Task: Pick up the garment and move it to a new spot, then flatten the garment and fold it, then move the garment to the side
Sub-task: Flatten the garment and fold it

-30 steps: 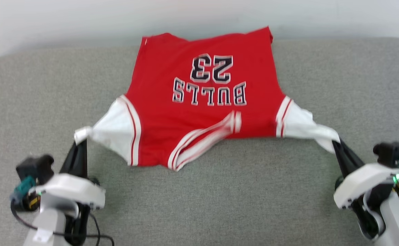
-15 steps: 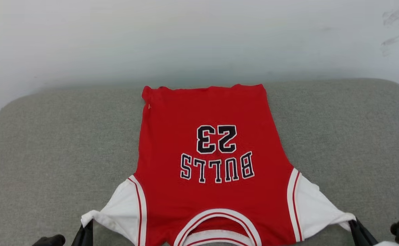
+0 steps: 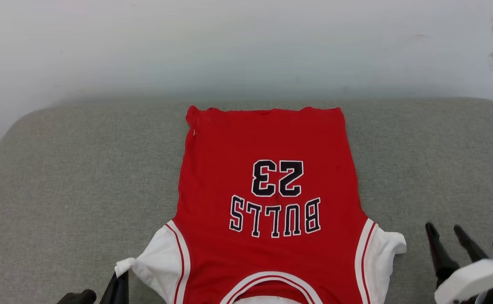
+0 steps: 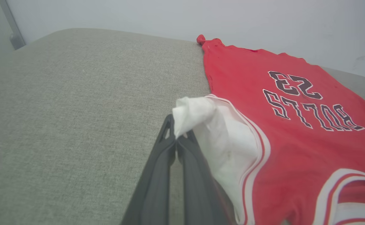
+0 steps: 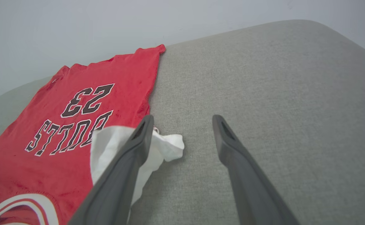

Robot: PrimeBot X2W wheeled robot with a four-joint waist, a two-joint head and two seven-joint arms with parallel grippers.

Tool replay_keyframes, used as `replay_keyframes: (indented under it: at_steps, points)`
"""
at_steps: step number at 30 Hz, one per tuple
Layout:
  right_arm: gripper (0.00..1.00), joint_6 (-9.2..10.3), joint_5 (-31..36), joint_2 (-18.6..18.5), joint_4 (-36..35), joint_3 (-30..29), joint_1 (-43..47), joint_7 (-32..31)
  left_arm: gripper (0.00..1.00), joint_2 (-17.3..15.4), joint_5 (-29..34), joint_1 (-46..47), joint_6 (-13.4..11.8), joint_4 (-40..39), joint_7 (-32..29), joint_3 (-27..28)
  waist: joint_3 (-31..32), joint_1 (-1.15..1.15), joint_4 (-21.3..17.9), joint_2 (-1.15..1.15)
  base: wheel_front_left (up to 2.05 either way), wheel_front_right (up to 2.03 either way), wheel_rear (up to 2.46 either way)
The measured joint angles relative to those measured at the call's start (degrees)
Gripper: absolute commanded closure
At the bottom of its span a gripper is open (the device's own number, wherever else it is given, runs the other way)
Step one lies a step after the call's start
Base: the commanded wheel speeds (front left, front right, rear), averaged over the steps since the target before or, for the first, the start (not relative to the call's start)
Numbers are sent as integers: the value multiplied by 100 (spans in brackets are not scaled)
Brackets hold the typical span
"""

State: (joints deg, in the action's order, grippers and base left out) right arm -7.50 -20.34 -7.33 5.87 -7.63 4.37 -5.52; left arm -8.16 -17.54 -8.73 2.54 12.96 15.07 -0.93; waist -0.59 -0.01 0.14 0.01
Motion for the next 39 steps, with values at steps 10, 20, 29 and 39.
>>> replay_keyframes:
  at_steps: [10, 20, 29, 39]
  points:
    - [0, 0, -192, -851, 1662, -371, -2882, -921, 100, 325, 279, 829, 253, -740, 0, -201, -789, 2, 586, 0, 0, 0, 0]
    - [0, 0, 126, -1424, 2874, -45, -5373, -2867, 100, 500, 281, 1414, 388, -1244, 0, -383, -1764, 2, 1203, 0, 0, 0, 0]
    - [0, 0, 621, -1475, 3454, 12, -6685, -3612, 100, 516, 43, 1755, 416, -1737, 0, -704, -2679, 2, 1625, 0, 0, 0, 0]
    - [0, 0, 945, -1397, 4125, -159, -7053, -4330, 100, 523, -49, 1922, 376, -1970, 0, -907, -3267, 1, 1938, 0, 0, 0, 0]
